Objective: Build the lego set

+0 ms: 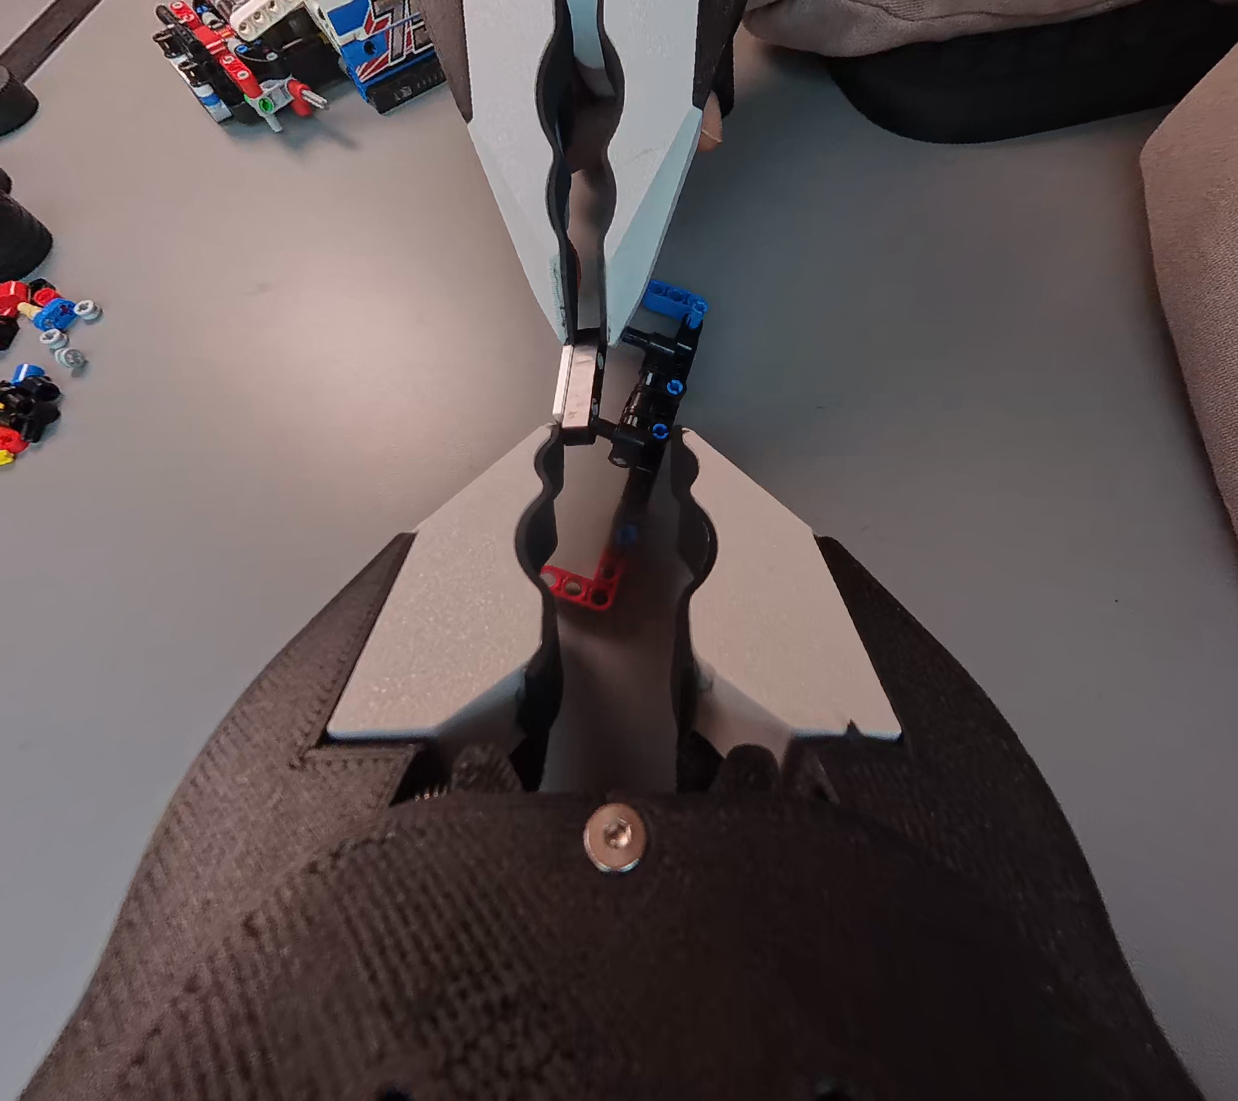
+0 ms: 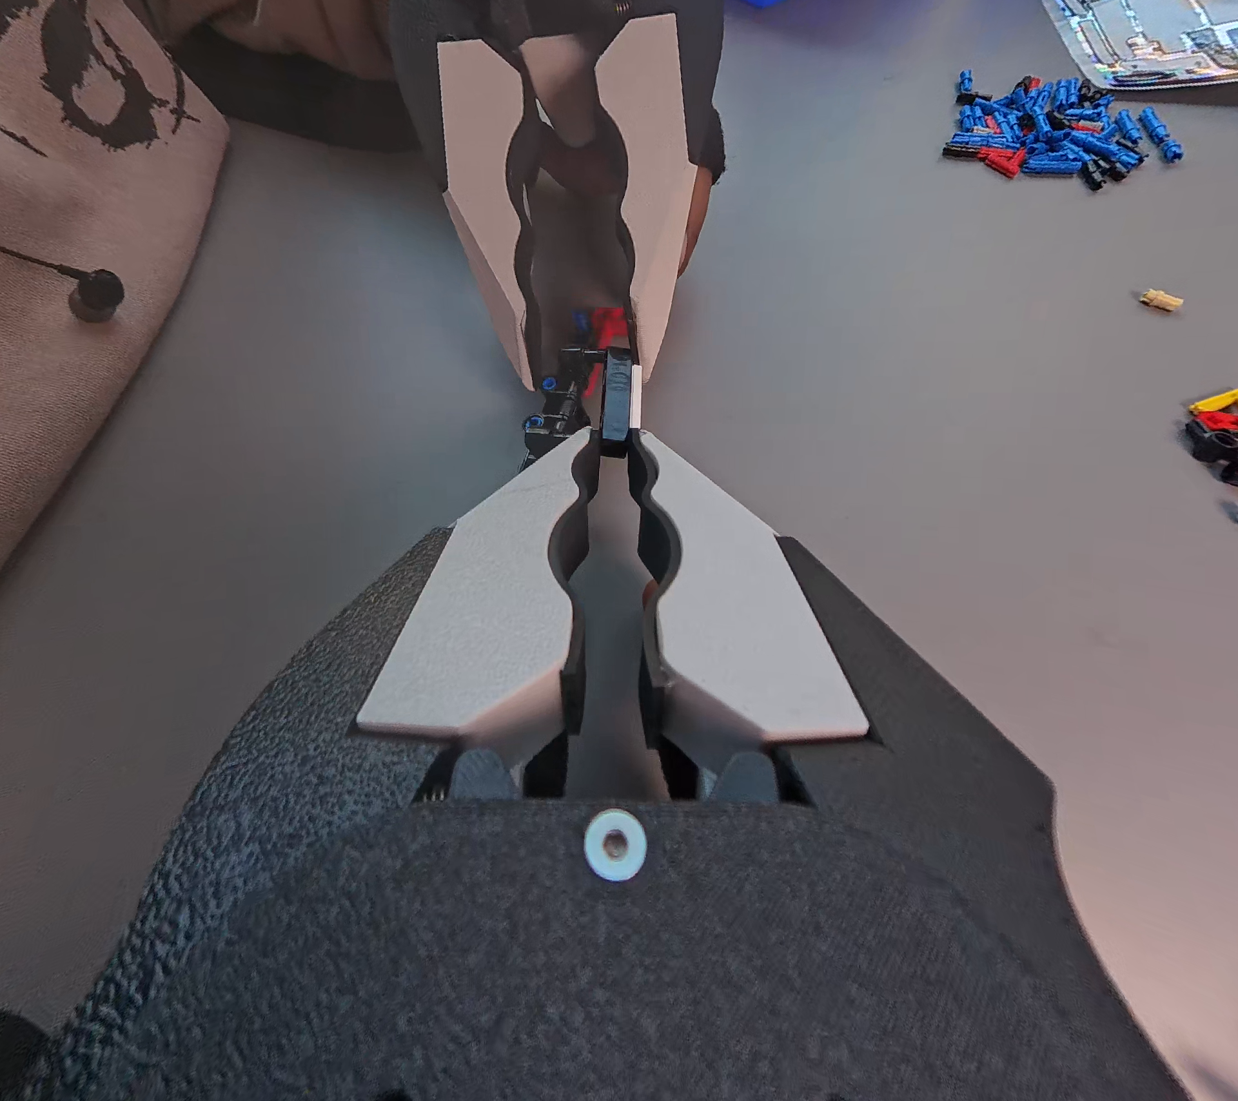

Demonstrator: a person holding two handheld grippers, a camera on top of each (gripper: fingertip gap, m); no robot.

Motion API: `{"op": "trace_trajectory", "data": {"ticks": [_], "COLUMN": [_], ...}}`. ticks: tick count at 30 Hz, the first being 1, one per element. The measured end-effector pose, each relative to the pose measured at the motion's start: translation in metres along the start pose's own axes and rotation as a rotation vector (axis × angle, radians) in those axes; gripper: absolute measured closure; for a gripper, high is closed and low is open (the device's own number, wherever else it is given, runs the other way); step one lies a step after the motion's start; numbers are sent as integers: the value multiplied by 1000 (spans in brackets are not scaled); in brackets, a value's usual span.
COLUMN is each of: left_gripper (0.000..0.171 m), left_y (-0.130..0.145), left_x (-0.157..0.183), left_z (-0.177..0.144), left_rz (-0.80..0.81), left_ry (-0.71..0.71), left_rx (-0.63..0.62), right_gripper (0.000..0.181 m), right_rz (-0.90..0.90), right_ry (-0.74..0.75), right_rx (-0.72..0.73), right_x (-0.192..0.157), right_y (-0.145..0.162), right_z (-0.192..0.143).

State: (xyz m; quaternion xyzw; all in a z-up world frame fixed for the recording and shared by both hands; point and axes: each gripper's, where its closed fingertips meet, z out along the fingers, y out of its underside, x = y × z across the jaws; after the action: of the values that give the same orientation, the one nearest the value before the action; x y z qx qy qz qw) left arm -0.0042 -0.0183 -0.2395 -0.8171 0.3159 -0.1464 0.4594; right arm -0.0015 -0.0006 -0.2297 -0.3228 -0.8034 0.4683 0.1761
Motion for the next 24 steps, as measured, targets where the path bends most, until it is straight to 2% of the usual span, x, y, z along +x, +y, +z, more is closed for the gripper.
{"op": "trace_trajectory", "data": {"ticks": [18, 24], "left_gripper": [136, 143], "left_y": [-1, -3], "left_x": [0, 2], "left_z": [-2, -1], "left_rz": [-5, 27], "left_ry": [14, 21], "left_rx": [11, 13], "right_gripper": [176, 176], "right_rz": [-53, -76], "right_ry": [17, 24], "right_rx": [27, 22], "right_x": [-2, -3], "right_y": [-6, -7], "right_z": [-3, -4]}}
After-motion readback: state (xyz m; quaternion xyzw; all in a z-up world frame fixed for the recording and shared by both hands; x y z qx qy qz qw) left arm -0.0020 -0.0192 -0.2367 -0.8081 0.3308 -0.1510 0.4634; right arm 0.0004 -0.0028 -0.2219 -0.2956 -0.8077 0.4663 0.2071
